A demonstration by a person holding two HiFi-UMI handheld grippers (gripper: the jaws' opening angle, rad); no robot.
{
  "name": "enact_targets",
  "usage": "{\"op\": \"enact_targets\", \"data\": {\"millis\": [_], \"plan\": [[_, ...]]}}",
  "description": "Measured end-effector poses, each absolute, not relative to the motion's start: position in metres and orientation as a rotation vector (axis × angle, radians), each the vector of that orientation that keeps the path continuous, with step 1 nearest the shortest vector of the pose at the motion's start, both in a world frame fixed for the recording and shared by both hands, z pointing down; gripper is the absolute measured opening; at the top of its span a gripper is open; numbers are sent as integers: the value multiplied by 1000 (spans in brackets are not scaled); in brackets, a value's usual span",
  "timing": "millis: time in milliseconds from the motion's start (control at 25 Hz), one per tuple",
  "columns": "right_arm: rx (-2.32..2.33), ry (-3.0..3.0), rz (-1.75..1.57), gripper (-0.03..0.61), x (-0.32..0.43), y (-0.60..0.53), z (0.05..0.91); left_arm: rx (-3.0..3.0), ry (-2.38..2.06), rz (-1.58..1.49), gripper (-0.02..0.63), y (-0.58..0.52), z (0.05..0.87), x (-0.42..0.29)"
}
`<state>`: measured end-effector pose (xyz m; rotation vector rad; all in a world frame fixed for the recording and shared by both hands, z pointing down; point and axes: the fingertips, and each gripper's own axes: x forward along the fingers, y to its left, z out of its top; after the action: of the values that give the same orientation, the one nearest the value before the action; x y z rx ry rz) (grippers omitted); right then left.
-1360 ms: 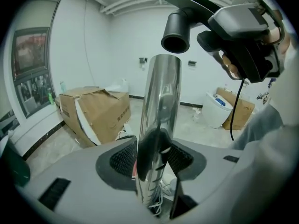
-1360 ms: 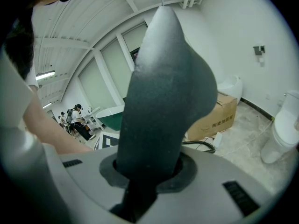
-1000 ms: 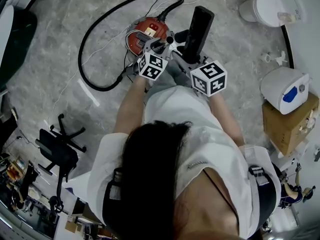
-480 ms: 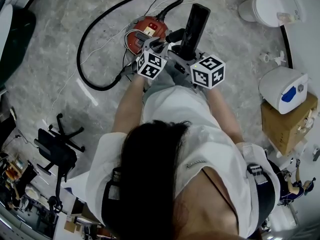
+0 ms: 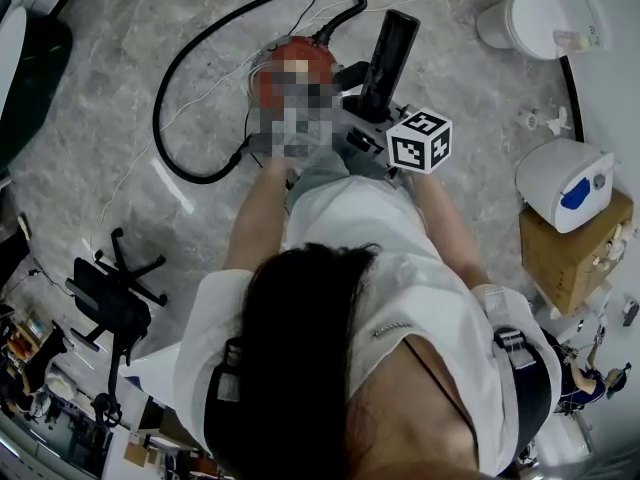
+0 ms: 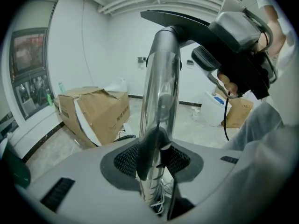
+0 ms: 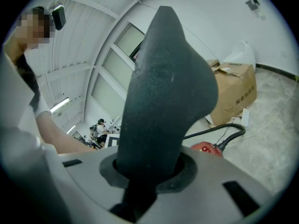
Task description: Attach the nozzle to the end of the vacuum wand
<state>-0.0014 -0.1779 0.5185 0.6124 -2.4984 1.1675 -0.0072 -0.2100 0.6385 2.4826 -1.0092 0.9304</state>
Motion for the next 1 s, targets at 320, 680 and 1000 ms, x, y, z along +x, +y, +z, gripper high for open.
{"op": "enact_targets", "data": {"millis": [320,680,1000], "plan": [[475,-2495,1383,95,-1,-181,512,2487,-1010,937,133,-211,637,-8],[334,-2475,1400,95,-5,-176,511,2491,-1002,942,132,-210,638,-11],[337,-2439,1315,95,-7,-174,511,2505,-985,938,132,-210,638,-9]]}}
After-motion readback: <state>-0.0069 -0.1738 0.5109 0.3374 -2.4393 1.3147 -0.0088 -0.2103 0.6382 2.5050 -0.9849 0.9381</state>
